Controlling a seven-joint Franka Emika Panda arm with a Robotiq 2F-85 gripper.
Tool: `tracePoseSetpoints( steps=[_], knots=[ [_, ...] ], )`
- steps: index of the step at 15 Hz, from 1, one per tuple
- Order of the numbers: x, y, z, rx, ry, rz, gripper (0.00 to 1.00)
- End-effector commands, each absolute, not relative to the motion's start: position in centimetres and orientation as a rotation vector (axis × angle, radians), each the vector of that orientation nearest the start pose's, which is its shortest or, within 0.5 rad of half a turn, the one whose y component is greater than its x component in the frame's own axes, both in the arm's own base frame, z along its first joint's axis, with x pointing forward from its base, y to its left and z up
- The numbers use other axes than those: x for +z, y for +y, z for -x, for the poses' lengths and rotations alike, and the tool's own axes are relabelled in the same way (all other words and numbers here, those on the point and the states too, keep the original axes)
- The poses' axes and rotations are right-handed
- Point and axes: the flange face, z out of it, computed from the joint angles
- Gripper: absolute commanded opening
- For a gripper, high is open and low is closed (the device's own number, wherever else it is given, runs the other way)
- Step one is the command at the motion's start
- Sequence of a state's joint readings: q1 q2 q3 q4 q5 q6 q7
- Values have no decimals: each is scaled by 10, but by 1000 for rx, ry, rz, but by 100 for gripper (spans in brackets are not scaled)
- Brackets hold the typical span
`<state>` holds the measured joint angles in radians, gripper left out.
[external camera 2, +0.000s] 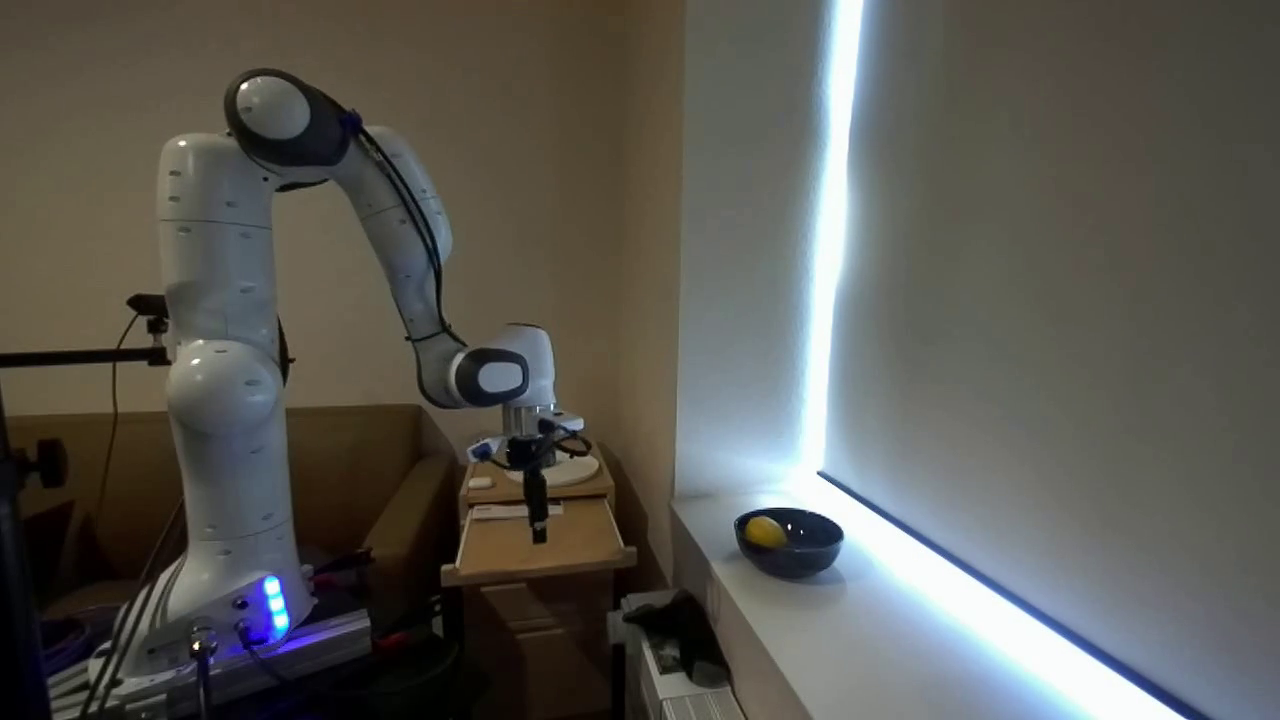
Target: Put the black sock on the white plate, put the white bar of soap on the plate, pick up the lemon from the bowl on the windowsill and put it on the plate
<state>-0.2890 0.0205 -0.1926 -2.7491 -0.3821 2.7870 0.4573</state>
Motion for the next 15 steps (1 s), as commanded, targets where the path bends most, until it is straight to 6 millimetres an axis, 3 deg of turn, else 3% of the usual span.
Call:
tracePoseSetpoints(
  steps=[1, 4, 6, 7, 8, 11, 12, 15],
  knots=[
    [175, -187, -386, -185, 1167, 3042, 99],
    [142, -209, -399, -199, 1395, 2932, 99],
    [123, -215, -403, -54, 1486, 2819, 100],
    [129, -211, -405, 9, 1414, 2792, 100],
    [130, -206, -397, -73, 1455, 2849, 100],
    [125, -208, -406, -14, 1429, 2806, 100],
    [118, -211, -409, -44, 1473, 2824, 100],
    [94, -223, -437, -362, 1662, 2746, 100]
  ],
)
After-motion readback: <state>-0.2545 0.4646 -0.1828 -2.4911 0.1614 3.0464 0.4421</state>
